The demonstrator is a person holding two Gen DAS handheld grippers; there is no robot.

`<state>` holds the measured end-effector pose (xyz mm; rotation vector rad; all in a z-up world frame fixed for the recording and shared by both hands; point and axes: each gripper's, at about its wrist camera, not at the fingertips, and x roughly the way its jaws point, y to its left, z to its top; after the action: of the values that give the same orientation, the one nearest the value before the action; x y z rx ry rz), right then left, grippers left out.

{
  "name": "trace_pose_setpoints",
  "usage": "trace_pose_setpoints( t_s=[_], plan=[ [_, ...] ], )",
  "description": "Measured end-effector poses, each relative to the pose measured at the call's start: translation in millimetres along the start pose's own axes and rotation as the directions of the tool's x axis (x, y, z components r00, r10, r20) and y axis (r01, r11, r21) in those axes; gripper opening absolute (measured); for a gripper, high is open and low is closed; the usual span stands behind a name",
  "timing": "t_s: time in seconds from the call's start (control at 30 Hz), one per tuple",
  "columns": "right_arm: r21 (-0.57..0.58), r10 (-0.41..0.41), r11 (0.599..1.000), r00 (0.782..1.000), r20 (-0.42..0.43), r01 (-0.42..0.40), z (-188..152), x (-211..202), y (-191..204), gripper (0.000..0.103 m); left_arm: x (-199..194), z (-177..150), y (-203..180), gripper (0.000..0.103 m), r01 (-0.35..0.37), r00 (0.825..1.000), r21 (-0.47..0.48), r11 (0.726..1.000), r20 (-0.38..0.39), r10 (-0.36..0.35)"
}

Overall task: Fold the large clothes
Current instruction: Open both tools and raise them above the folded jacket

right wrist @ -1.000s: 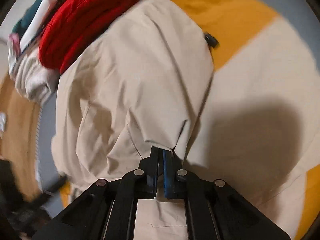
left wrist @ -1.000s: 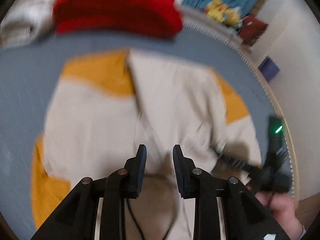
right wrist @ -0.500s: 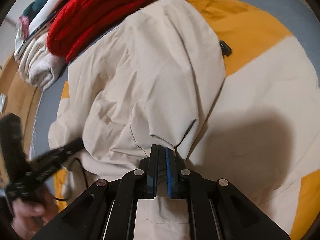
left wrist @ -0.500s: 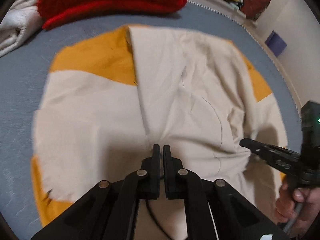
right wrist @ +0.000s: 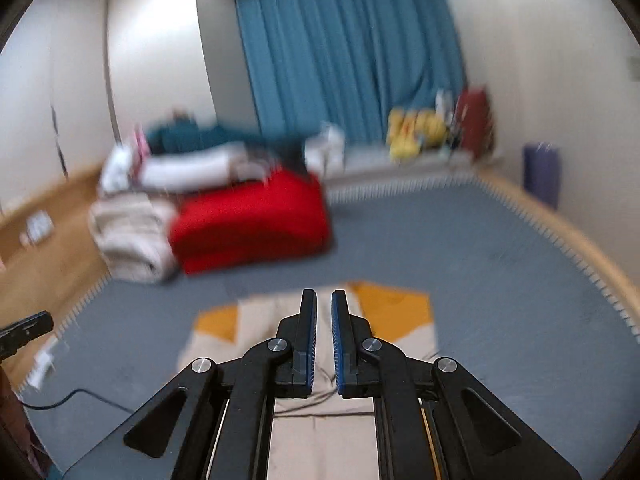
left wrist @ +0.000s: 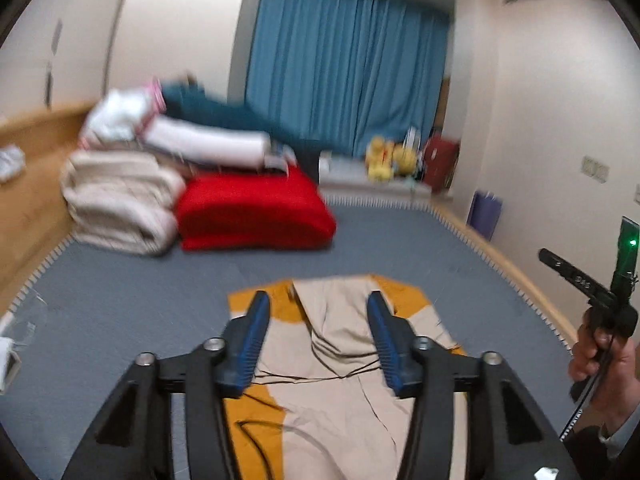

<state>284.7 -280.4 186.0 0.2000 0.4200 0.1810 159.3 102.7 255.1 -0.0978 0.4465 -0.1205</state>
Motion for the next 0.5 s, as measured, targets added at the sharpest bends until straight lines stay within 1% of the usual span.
trace_pose_setpoints(
  t_s=[0.03, 0.07, 0.1, 0.13, 0.17, 0.2, 0.23, 0.27, 0.3, 0.33, 0.4, 0.5],
  plan=[
    [-0.011, 0.002, 1.000, 1.000, 0.026, -0.002, 8, -29, 2, 0.010, -28, 1, -2, 0.056, 0.008, 1.000, 0.011, 1.000, 0.025, -0.009],
    [-0.031, 0.006, 1.000, 0.998, 0.065, -0.004, 16, -74, 1, 0.010, -62, 1, -6, 0.060, 0.011, 0.999, 0.026, 1.000, 0.051, -0.012],
    [-0.047, 0.010, 0.999, 0.996, 0.092, -0.006, 22, -107, 1, 0.011, -93, 1, -11, 0.061, 0.009, 0.997, 0.040, 0.999, 0.072, -0.012],
    [-0.058, 0.010, 0.998, 0.994, 0.111, -0.004, 26, -138, 0, 0.014, -121, -1, -15, 0.064, 0.018, 0.996, 0.050, 0.999, 0.087, -0.022],
    [-0.062, 0.011, 0.998, 0.993, 0.121, -0.003, 27, -163, -4, 0.016, -139, -3, -17, 0.066, 0.025, 0.996, 0.055, 0.998, 0.088, -0.030],
    [-0.067, 0.013, 0.998, 0.991, 0.131, -0.004, 30, -193, -5, 0.027, -158, -9, -22, 0.066, 0.038, 0.997, 0.061, 0.997, 0.072, -0.042],
    [-0.070, 0.014, 0.998, 0.991, 0.136, -0.004, 30, -216, -5, 0.048, -171, -15, -26, 0.067, 0.050, 0.997, 0.062, 0.997, 0.061, -0.054],
    [-0.068, 0.015, 0.998, 0.990, 0.142, -0.005, 30, -238, -6, 0.061, -186, -25, -31, 0.067, 0.054, 0.996, 0.064, 0.996, 0.060, -0.058],
    [-0.064, 0.012, 0.998, 0.988, 0.152, -0.002, 27, -263, -8, 0.082, -196, -36, -35, 0.068, 0.043, 0.997, 0.064, 0.997, 0.066, -0.047],
    [-0.072, 0.003, 0.997, 0.987, 0.159, 0.009, 22, -285, -9, 0.091, -204, -45, -36, 0.069, 0.029, 0.997, 0.061, 0.998, 0.072, -0.033],
    [-0.089, -0.021, 0.995, 0.988, 0.156, 0.035, 7, -310, -8, 0.092, -206, -67, -36, 0.069, 0.009, 0.998, 0.030, 1.000, 0.066, -0.011],
    [-0.068, -0.050, 0.996, 0.994, 0.100, 0.057, -28, -325, -18, 0.092, -180, -111, -23, 0.069, -0.029, 1.000, -0.037, 0.999, -0.007, 0.029]
  ],
)
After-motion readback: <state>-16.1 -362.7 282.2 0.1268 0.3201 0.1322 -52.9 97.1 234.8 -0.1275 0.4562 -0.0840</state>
